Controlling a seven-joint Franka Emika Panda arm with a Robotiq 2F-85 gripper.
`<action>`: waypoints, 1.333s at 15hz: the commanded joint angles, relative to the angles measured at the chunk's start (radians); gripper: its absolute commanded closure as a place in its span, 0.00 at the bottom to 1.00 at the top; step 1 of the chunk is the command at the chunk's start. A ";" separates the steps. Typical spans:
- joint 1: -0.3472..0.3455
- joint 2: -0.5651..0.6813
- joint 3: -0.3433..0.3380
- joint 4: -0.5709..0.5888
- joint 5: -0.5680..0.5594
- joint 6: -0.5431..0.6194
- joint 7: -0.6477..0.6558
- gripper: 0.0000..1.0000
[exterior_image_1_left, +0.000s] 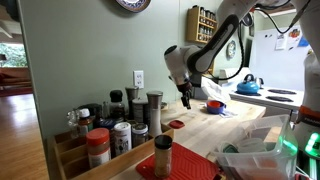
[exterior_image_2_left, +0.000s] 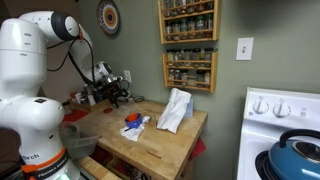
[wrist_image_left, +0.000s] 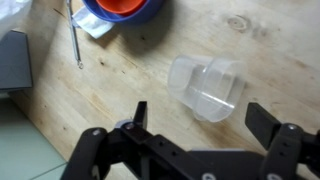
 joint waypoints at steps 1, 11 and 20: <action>-0.049 -0.062 0.012 -0.051 0.177 0.108 -0.059 0.00; -0.068 -0.084 -0.021 -0.025 0.316 0.119 -0.007 0.00; -0.131 -0.101 -0.106 -0.023 0.496 0.089 0.196 0.00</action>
